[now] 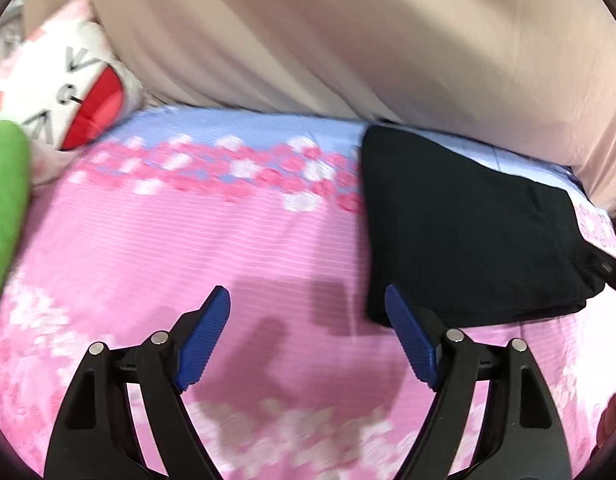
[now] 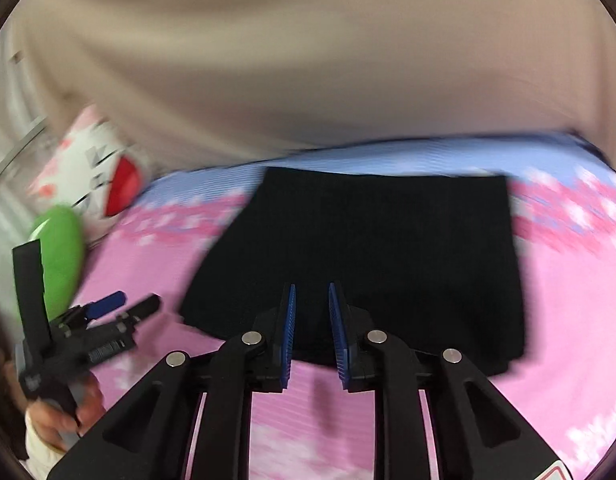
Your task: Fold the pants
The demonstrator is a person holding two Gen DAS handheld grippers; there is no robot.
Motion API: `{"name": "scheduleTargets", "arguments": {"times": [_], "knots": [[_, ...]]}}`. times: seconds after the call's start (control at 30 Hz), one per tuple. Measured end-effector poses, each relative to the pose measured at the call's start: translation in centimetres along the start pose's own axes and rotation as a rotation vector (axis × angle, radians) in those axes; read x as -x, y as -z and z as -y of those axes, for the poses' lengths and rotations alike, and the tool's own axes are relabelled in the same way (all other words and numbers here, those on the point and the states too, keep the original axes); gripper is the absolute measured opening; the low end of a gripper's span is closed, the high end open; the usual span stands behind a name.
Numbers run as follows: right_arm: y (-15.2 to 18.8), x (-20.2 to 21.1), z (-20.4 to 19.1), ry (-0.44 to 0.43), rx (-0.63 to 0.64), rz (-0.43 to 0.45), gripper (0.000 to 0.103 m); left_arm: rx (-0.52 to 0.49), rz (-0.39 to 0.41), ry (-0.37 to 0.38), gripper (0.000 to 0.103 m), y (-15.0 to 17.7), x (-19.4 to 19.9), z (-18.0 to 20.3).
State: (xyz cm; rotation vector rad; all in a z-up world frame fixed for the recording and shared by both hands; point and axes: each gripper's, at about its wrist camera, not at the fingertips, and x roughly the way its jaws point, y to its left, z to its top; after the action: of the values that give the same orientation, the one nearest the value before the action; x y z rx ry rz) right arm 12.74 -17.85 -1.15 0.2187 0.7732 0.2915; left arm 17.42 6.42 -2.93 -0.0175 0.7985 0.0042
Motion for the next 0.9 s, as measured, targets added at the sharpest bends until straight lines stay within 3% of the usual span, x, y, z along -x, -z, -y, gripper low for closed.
{"name": "scheduleTargets", "arguments": {"times": [0.1, 0.17, 0.2, 0.27, 0.37, 0.53, 0.73, 0.83, 0.9], "knots": [[-0.5, -5.4, -4.2, -0.051, 0.061, -0.083, 0.020, 0.010, 0.009, -0.033, 0.078, 0.8, 1.3, -1.5], [1.1, -11.1, -6.5, -0.072, 0.106, -0.219, 0.019, -0.004, 0.008, -0.055, 0.078, 1.5, 1.9, -2.0], [1.5, -11.3, -7.2, -0.046, 0.127, -0.161, 0.019, -0.011, 0.009, -0.064, 0.078, 1.7, 2.2, -2.1], [1.5, -9.9, -8.8, 0.006, 0.191, -0.151, 0.019, -0.025, 0.014, -0.065, 0.078, 2.3, 3.0, -2.2], [1.2, -4.7, -7.2, -0.013, 0.110, -0.076, 0.019, -0.050, 0.031, -0.046, 0.081, 3.1, 4.5, -1.5], [4.6, 4.2, -2.5, 0.218, 0.015, 0.103, 0.022, -0.081, 0.052, -0.010, 0.083, 4.8, 5.4, 1.4], [9.9, 9.8, 2.7, 0.358, -0.109, 0.123, 0.022, -0.137, 0.041, 0.022, 0.083, 6.8, 5.7, 5.0], [10.5, 10.7, 3.9, 0.350, -0.138, 0.115, 0.022, -0.144, 0.044, 0.044, 0.083, 6.7, 6.3, 5.9], [9.5, 10.4, 4.2, 0.315, -0.140, 0.121, 0.029, -0.138, 0.057, 0.057, 0.083, 5.5, 6.2, 6.1]]}}
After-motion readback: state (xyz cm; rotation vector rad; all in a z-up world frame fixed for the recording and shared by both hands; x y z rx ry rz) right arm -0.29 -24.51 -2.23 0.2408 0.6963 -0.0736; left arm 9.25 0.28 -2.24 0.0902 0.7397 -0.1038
